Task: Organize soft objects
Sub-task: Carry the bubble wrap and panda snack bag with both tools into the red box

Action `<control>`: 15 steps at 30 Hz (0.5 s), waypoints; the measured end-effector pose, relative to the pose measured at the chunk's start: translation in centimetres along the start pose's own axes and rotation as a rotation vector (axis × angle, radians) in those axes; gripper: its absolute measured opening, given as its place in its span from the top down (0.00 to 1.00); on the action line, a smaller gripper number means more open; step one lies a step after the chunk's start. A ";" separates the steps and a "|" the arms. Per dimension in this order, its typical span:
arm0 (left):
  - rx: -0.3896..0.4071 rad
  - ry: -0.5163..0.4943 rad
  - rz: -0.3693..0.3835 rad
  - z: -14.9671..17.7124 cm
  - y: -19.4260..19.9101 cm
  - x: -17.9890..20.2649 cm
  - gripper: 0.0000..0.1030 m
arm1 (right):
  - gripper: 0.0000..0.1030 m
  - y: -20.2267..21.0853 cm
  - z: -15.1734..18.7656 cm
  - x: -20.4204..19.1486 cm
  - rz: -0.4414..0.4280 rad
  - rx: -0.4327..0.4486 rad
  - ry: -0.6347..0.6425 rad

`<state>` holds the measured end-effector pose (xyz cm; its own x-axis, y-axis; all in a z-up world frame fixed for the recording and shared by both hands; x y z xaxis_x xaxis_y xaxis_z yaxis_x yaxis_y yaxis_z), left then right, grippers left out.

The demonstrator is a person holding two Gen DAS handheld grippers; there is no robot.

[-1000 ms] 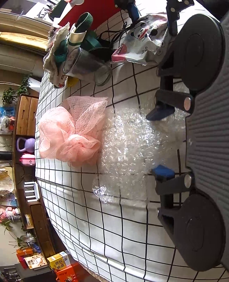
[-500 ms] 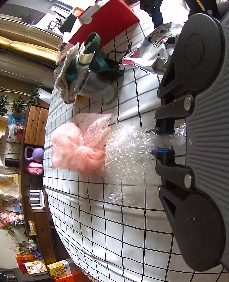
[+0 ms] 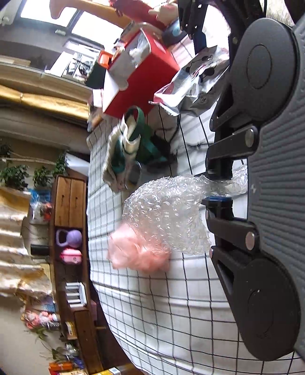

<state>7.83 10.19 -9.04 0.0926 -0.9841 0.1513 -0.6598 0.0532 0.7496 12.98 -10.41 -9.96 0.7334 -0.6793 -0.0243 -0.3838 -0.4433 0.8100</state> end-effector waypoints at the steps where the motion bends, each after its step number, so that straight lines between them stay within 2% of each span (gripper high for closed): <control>1: 0.003 -0.010 0.012 -0.3 0.3 0.6 0.89 | 0.35 0.5 -0.1 0.4 0.006 0.006 -0.011; 9: 0.040 -0.115 0.112 -3.0 2.0 6.2 0.89 | 0.35 4.8 -0.8 4.1 0.076 0.058 -0.104; 15: 0.056 -0.182 0.178 -5.9 1.7 10.8 0.89 | 0.35 7.0 -1.5 8.8 0.160 0.088 -0.183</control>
<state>12.15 0.64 -2.30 -0.1611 -0.9747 0.1549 -0.6947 0.2235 0.6837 17.59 -18.59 -3.66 0.5488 -0.8358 -0.0124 -0.5397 -0.3656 0.7583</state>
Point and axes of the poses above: each gripper's, at about its wrist camera, not at the fingertips, and y roughly against the way its jaws point, x to its right, z to its underside, the point moved 4 cm from there along -y, roughly the way its jaws point, and after that the axes turned 7 degrees about -x, right-handed, at the moved point
